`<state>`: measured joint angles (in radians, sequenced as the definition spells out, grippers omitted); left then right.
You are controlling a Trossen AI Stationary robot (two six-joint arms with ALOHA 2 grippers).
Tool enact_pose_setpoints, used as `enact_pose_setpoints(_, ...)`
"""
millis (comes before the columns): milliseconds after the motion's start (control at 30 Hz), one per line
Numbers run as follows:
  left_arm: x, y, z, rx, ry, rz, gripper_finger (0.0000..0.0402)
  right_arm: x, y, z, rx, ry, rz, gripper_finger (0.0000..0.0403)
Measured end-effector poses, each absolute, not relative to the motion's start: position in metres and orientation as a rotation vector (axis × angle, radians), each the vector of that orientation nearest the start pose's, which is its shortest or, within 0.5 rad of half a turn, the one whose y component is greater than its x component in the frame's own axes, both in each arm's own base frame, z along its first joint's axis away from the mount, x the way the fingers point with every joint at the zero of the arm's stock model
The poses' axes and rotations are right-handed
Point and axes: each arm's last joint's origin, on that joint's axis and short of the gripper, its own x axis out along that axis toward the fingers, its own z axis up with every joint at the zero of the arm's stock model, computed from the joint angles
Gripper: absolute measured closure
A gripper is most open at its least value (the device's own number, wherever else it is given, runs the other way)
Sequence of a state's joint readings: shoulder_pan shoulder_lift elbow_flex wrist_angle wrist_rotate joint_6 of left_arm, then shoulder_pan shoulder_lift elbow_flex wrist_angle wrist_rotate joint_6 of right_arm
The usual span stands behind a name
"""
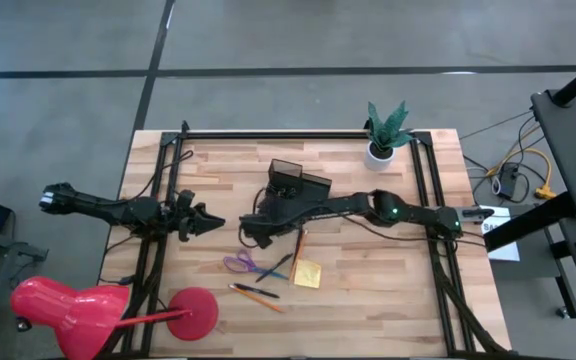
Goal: Pick and place office supplies into organizer
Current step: Put the blue eraser into the desk organizer
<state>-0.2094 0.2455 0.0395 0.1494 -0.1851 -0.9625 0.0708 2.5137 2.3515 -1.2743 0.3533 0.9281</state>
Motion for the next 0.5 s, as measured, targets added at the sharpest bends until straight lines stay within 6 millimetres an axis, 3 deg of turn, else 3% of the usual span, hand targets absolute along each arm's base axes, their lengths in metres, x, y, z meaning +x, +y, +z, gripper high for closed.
enact_pose_setpoints(100,0.111,-0.018,0.175,-0.960,0.023,-0.014,0.0336,0.500,0.013,0.218,0.308,1.102,-0.647,0.0388)
enact_pose_setpoints(233,0.110,-0.018,0.183,-0.976,-0.056,-0.048,0.0336,0.504,-0.029,0.235,0.252,1.113,-0.333,0.0388)
enact_pose_setpoints(400,0.109,-0.017,0.186,-1.016,-0.090,-0.065,0.0336,0.487,-0.087,0.227,0.321,1.238,-0.418,0.0389)
enact_pose_setpoints(500,0.107,-0.017,0.188,-1.065,-0.107,-0.080,0.0336,0.477,-0.107,0.224,0.368,1.301,-0.450,0.0389)
